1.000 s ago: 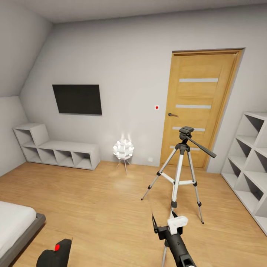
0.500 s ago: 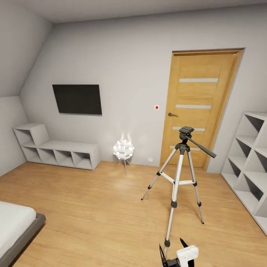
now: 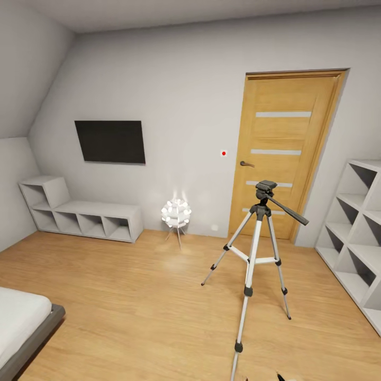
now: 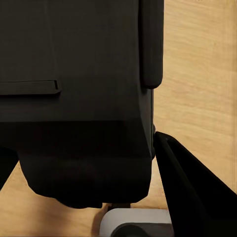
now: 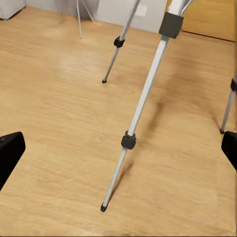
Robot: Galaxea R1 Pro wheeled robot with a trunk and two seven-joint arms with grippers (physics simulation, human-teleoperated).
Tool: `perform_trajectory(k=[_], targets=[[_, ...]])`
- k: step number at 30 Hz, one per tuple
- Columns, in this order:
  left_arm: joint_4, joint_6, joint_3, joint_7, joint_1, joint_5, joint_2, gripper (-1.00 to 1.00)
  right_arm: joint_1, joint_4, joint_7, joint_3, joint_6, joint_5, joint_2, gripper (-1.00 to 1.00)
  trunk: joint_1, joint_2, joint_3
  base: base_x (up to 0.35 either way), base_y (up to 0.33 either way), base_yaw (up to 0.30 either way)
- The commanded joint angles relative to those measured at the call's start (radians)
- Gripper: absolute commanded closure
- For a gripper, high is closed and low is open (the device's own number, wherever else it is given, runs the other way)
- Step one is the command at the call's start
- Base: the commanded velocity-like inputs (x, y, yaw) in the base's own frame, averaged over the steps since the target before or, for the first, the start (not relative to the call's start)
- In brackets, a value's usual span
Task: Attach the digital camera to the camera tripod in the bedroom.
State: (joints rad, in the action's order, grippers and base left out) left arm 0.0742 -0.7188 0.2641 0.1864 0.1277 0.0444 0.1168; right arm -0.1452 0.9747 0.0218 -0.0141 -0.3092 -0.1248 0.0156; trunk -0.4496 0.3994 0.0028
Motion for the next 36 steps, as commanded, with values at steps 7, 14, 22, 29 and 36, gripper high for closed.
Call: perform_trajectory(k=[7, 14, 22, 29, 36], targets=[[0.004, -0.005, 0.009, 0.004, 0.001, 0.005, -0.001, 1.0, -0.001, -0.03, 0.0, 0.012, -0.005, -0.007, 0.004, -1.0, 0.0, 0.001, 0.0, 0.0, 0.0, 0.0], [0.004, -0.005, 0.009, 0.004, 0.0, 0.005, -0.004, 1.0, -0.001, -0.034, -0.001, 0.011, -0.007, -0.007, 0.006, -1.0, 0.0, 0.001, 0.0, 0.0, 0.0, 0.0], [0.004, -0.004, 0.009, 0.004, 0.0, 0.005, -0.006, 1.0, -0.001, -0.034, -0.002, 0.011, -0.007, -0.007, 0.006, -1.0, 0.0, 0.001, 0.0, 0.008, 0.009, -0.001], [0.004, -0.004, 0.009, 0.004, 0.0, 0.005, -0.007, 1.0, -0.001, -0.036, -0.003, 0.011, -0.006, -0.006, 0.006, -1.0, 0.0, 0.001, 0.005, 0.178, 0.207, -0.172], [0.004, -0.004, 0.009, 0.004, 0.0, 0.005, -0.008, 1.0, -0.001, -0.036, -0.003, 0.011, -0.005, -0.006, 0.006, -1.0, 0.0, 0.001, 0.012, 0.143, 0.167, -0.226]])
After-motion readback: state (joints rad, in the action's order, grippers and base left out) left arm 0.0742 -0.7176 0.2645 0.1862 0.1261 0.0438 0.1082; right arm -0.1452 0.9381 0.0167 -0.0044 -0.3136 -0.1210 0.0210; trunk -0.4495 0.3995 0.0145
